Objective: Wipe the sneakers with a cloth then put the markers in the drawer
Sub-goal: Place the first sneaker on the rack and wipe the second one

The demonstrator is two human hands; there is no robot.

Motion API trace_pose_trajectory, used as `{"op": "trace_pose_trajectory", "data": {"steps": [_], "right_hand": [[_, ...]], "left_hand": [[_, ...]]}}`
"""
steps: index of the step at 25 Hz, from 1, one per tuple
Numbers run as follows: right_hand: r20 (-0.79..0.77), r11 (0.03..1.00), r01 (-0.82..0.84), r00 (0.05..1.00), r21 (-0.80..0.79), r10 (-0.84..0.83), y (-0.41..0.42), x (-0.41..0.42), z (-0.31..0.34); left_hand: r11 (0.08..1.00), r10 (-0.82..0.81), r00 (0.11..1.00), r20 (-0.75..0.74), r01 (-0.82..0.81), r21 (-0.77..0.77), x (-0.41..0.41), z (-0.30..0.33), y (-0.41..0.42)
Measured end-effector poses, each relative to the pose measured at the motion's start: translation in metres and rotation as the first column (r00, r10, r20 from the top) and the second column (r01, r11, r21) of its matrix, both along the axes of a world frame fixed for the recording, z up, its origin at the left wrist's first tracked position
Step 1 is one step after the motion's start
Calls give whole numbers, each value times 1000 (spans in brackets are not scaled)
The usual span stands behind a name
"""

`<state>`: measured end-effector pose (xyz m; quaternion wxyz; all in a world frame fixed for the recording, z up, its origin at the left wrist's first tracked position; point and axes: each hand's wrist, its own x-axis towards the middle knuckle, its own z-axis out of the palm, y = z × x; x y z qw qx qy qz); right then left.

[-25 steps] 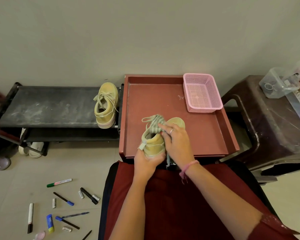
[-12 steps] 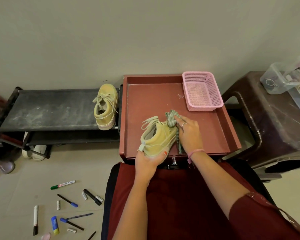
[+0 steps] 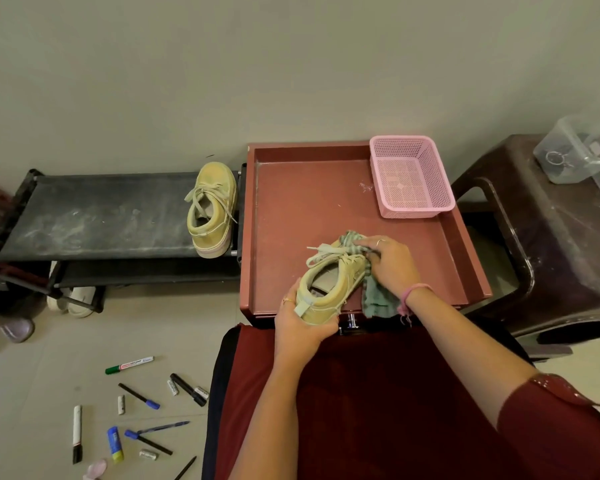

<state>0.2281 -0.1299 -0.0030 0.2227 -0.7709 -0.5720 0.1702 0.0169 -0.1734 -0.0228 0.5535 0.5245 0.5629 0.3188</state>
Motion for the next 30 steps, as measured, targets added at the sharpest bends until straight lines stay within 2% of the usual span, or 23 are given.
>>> {"op": "trace_pose_trajectory", "data": {"steps": [5, 6, 7, 9, 11, 15, 16, 19, 20, 24, 25, 26, 28, 29, 30], "right_hand": [[109, 977, 126, 988, -172, -108, 44, 24, 1], [126, 985, 58, 991, -164, -37, 48, 20, 1], [132, 985, -78, 986, -156, 99, 48, 14, 4], [109, 905, -388, 906, -173, 409, 39, 8, 14], [91, 844, -500, 847, -194, 523, 37, 22, 21], [103, 968, -219, 967, -126, 232, 51, 45, 14], [103, 964, -242, 962, -106, 253, 51, 34, 13], [108, 862, -502, 855, -76, 508, 45, 13, 15], [98, 858, -508, 852, -83, 514, 46, 20, 20], [143, 972, -196, 966, -128, 213, 60, 59, 23], [143, 967, -229, 959, -112, 243, 60, 51, 25], [118, 936, -340, 929, -92, 349, 58, 36, 29], [80, 774, -623, 771, -110, 632, 50, 5, 40], [78, 702, -698, 699, -145, 711, 49, 1, 45], [100, 684, -707, 679, -178, 727, 55, 7, 48]], "left_hand": [[1000, -14, 1000, -5, 14, 22, 2, -2, -2], [999, -16, 1000, -9, 17, 30, 2, -3, -2], [999, -14, 1000, -9, 15, 40, 1, -4, -2], [998, -14, 1000, -10, 14, 62, -1, -5, -2], [992, -42, 998, -49, 47, 117, 1, -1, -1], [956, -108, 977, -185, 154, 251, 9, 6, 1], [951, -116, 973, -200, 167, 259, 10, 6, 1], [934, -149, 959, -240, 217, 286, 10, 4, 0], [918, -166, 952, -258, 245, 312, 9, 3, 0], [862, -179, 931, -318, 304, 405, 13, -4, -2], [862, -173, 931, -320, 300, 407, 14, -5, -2], [863, -166, 935, -314, 292, 413, 15, -5, -2], [851, -158, 935, -317, 292, 437, 14, -5, -1], [842, -158, 930, -333, 302, 446, 14, -5, -1], [832, -158, 922, -352, 317, 456, 14, -5, -1]]}}
